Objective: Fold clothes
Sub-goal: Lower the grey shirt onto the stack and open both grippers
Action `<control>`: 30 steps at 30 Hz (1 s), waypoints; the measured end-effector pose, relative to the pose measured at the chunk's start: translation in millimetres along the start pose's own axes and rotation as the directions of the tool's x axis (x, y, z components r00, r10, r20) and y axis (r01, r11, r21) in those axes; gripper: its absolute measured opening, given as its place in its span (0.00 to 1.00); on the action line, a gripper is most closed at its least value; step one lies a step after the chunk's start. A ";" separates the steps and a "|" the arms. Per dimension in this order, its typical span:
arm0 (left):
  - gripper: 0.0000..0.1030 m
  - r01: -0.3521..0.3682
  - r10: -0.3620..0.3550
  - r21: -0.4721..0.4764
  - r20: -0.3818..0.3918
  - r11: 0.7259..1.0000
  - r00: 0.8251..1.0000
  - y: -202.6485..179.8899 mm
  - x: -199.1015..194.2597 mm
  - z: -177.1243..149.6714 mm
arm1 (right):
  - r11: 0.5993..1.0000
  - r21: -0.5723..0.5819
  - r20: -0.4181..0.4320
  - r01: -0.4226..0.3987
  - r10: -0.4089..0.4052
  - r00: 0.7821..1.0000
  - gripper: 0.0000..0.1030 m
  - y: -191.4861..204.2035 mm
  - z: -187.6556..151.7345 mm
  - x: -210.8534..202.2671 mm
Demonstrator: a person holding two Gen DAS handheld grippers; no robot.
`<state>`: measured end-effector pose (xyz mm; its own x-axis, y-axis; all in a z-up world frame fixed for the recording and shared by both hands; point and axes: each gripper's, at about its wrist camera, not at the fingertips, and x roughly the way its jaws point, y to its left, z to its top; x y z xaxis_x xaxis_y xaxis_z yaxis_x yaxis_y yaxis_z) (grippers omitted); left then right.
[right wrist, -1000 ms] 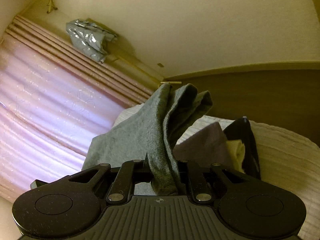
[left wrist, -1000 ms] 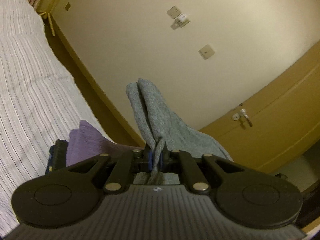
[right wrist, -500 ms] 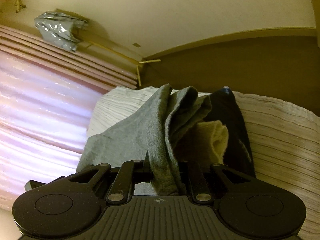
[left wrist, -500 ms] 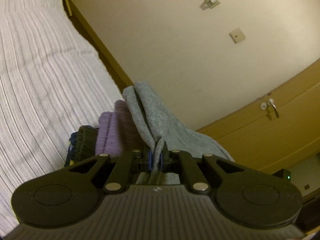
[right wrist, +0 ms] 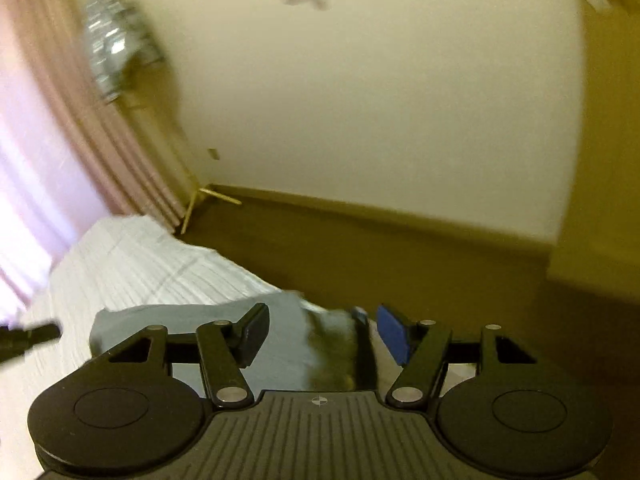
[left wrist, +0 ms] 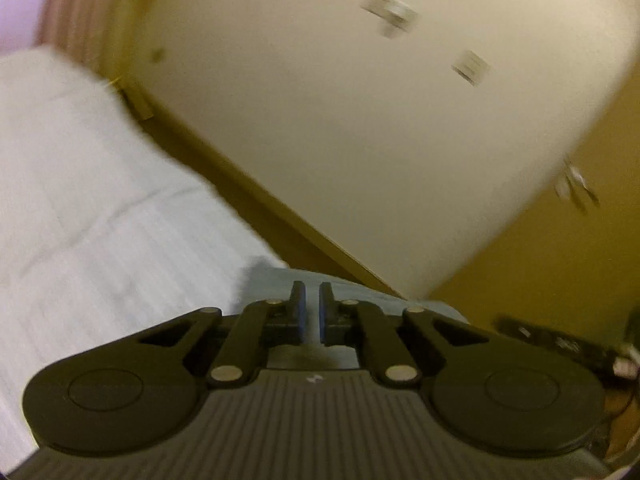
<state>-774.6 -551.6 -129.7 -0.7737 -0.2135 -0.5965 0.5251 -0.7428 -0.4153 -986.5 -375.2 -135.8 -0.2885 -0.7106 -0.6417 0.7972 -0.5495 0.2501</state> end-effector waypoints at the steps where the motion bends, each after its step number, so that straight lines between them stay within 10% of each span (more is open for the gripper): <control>1: 0.03 -0.012 0.012 0.015 -0.001 1.000 1.000 -2.9 9.5 -2.9 | 0.999 -0.048 0.005 0.000 0.000 1.000 0.55 11.4 -0.5 3.6; 15: 0.03 -0.136 0.135 0.027 0.033 0.990 0.990 38.5 71.5 -37.6 | 0.993 -0.096 0.017 0.067 -0.065 0.998 0.50 24.4 -49.6 70.9; 24: 0.02 -0.190 0.190 -0.010 0.086 0.982 0.978 27.4 -21.0 -44.1 | 0.995 -0.049 0.093 0.082 -0.077 0.993 0.50 3.5 -35.7 -25.0; 30: 0.02 -0.200 0.200 0.013 0.034 0.980 0.979 0.8 -61.8 -93.8 | 0.990 -0.137 0.029 0.027 -0.023 0.999 0.50 24.1 -84.1 -72.1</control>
<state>-693.1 -479.5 -157.5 -0.6649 -0.3791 -0.6436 0.6648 -0.6932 -0.2785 -901.9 -300.3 -144.5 -0.3224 -0.7103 -0.6257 0.8542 -0.5032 0.1310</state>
